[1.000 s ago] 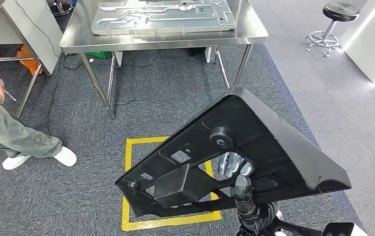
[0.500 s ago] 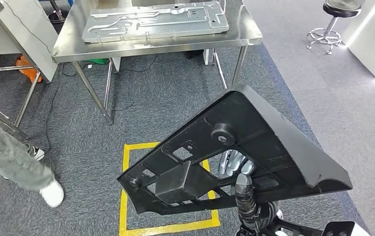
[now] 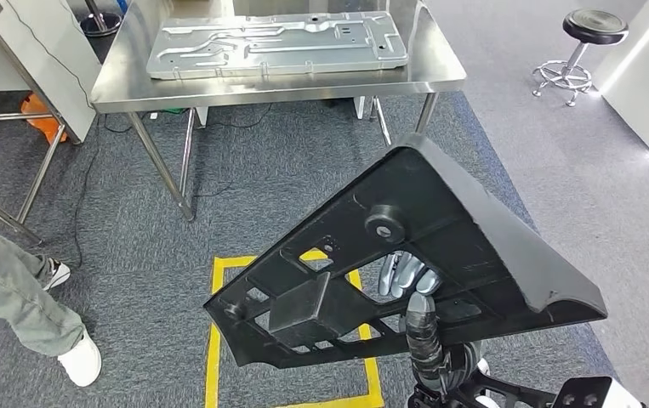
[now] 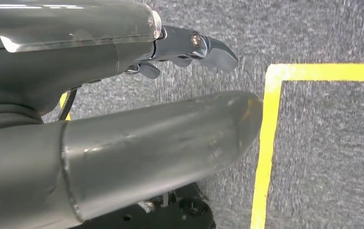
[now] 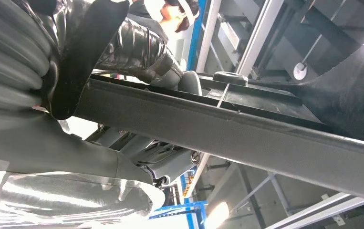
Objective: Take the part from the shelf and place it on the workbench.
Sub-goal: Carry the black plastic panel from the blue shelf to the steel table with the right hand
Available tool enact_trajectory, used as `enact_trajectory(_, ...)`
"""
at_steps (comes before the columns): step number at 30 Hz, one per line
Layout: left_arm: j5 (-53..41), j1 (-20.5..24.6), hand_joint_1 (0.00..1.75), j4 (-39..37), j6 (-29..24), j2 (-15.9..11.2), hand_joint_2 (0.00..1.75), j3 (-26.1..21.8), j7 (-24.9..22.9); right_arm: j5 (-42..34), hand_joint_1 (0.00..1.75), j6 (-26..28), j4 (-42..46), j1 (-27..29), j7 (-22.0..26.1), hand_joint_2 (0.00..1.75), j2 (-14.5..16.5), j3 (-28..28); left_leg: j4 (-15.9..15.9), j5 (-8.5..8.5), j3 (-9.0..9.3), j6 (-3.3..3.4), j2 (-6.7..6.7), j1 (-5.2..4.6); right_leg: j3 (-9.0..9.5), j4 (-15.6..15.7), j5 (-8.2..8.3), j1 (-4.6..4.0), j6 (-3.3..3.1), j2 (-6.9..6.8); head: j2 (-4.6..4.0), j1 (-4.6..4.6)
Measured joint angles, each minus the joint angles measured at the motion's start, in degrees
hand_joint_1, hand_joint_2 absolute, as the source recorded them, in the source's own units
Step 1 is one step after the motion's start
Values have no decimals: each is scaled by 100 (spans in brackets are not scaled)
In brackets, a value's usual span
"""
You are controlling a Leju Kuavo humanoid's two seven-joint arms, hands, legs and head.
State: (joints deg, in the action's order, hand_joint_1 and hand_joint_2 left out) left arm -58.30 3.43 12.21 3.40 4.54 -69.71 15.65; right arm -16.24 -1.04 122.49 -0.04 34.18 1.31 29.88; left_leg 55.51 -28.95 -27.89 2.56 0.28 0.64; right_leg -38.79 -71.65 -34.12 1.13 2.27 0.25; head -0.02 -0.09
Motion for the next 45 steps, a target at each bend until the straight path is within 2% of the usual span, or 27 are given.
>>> enact_trajectory(2,-6,-2,0,-1,3,2,0,-1,3,0,159,1,-3,-1,-1,175,0,0,-11,-119,164,-49,-8,23,165,708,565,13,3,-21,0,1)
enact_trajectory(3,-8,2,0,-1,3,2,0,-1,6,-1,159,4,-8,-5,-3,175,-1,1,-30,-171,238,-81,-14,32,254,1046,766,-3,-20,-41,0,2)
enact_trajectory(5,-12,15,0,0,4,1,0,-1,13,-5,159,13,-14,-8,-10,175,-3,3,-95,-243,343,-163,-12,38,341,1384,936,-50,-124,-70,0,7)
enact_trajectory(8,-19,23,0,1,4,1,0,-3,18,-9,159,18,-12,-9,-15,175,-5,6,-31,-243,461,-277,4,36,476,1458,909,-54,-294,-43,0,10)
enact_trajectory(9,-22,30,0,1,4,1,0,-3,20,-9,159,18,-11,-16,-15,175,-5,7,156,-256,390,-294,0,39,547,1476,891,-47,-341,-37,0,7)
enact_trajectory(11,-34,45,0,-1,5,1,0,-3,23,-9,159,21,-12,-27,-17,175,-4,7,835,-435,-4,-314,-7,54,663,1501,825,-55,-406,-37,0,4)
enact_trajectory(13,-40,35,0,-1,6,1,0,-3,24,-9,159,26,-13,-30,-21,175,-4,7,1504,-764,-524,-326,-7,58,746,1503,735,-77,-433,-24,0,2)
enact_trajectory(14,-40,21,0,-1,5,1,0,-3,24,-9,159,27,-13,-30,-22,175,-4,7,1629,-868,-700,-323,-7,58,803,1503,683,-86,-435,-10,0,1)
enact_trajectory(15,-40,9,0,-1,5,1,0,-3,24,-9,159,28,-13,-30,-22,175,-4,7,1565,-850,-788,-313,-7,57,872,1503,627,-95,-433,2,0,2)
enact_trajectory(16,-40,1,0,-1,5,1,0,-3,24,-9,159,27,-13,-30,-22,175,-4,7,1326,-691,-793,-294,-7,53,953,1503,568,-102,-426,11,0,2)
enact_trajectory(18,-40,-11,0,0,5,-5,0,-4,24,-9,159,28,-17,-34,-23,175,-5,7,637,-68,-695,-225,-10,19,1100,1513,454,-110,-400,16,0,3)
enact_trajectory(20,-42,-20,0,-1,4,-14,0,-5,25,-10,159,32,-26,-42,-30,175,-5,6,238,318,-640,-152,-16,-43,1175,1540,376,-102,-339,36,0,-2)
enact_trajectory(23,-44,-10,0,-1,3,-19,0,-6,35,-15,159,35,-28,-60,-42,175,-8,5,139,336,-524,-44,-36,-56,1245,1460,365,-97,-230,49,0,-5)
enact_trajectory(25,-45,7,0,0,3,-19,0,-7,43,-18,159,38,-26,-84,-45,175,-9,4,97,297,-398,22,-48,-25,1095,1071,302,-93,-183,32,0,-5)
enact_trajectory(28,-45,10,0,0,3,-20,0,-8,50,-20,159,57,-29,-84,-48,175,-14,5,88,180,-282,59,-48,-18,404,58,-107,-63,-120,16,0,-4)
enact_trajectory(29,-45,5,0,-1,3,-19,0,-8,50,-20,159,62,-30,-80,-48,175,-16,5,90,131,-233,55,-51,-19,204,-134,-207,-54,-101,12,0,-4)
enact_trajectory(30,-45,-1,0,-1,3,-19,0,-9,50,-20,159,65,-31,-79,-48,175,-19,5,93,78,-172,46,-56,-19,84,-152,-204,-47,-91,9,0,-4)
enact_trajectory(31,-46,-6,0,-1,3,-18,0,-9,50,-20,159,67,-30,-80,-48,175,-20,5,94,19,-93,34,-63,-19,60,23,-64,-43,-94,7,0,-4)
enact_trajectory(34,-48,-7,0,-3,3,-5,0,-15,50,-22,159,88,-36,-83,-54,175,-22,5,84,-158,127,-24,-80,-18,224,1022,770,-77,-179,-5,0,-3)
enact_trajectory(35,-47,-2,0,-3,3,-1,0,-20,50,-25,159,96,-41,-84,-71,175,-25,6,69,-201,151,-55,-84,-15,253,1213,942,-101,-218,-11,0,-2)
enact_trajectory(36,-46,3,0,-4,3,3,0,-25,50,-29,159,98,-46,-83,-94,175,-29,5,65,-224,172,-89,-82,-14,258,1303,1009,-124,-254,-10,0,1)
enact_trajectory(38,-44,14,0,-4,2,2,0,-37,51,-35,159,98,-52,-79,-142,175,-38,5,97,-213,187,-167,-74,-11,320,1359,986,-127,-318,5,0,3)
enact_trajectory(40,-42,21,0,-4,3,1,0,-45,57,3,159,97,-56,-82,-159,175,-44,3,433,-198,63,-216,-66,-5,450,1443,946,-100,-388,4,0,2)
enact_trajectory(41,-42,25,0,-4,4,0,0,-48,60,43,159,97,-58,-84,-165,175,-46,3,739,-266,-104,-236,-64,2,515,1473,920,-88,-415,-3,0,0)
enact_trajectory(43,-43,25,0,-4,8,3,0,-55,65,124,159,99,-68,-84,-180,175,-61,2,1436,-578,-555,-273,-61,14,601,1488,844,-89,-446,-10,0,-3)
enact_trajectory(44,-43,18,0,-4,7,2,0,-60,66,148,159,99,-77,-80,-187,175,-71,2,1672,-721,-755,-291,-60,17,637,1484,804,-90,-445,-7,0,-3)
enact_trajectory(45,-43,9,0,-4,7,2,0,-67,66,166,159,101,-89,-77,-193,175,-82,2,1754,-757,-890,-303,-59,18,681,1477,759,-92,-444,-12,0,-3)
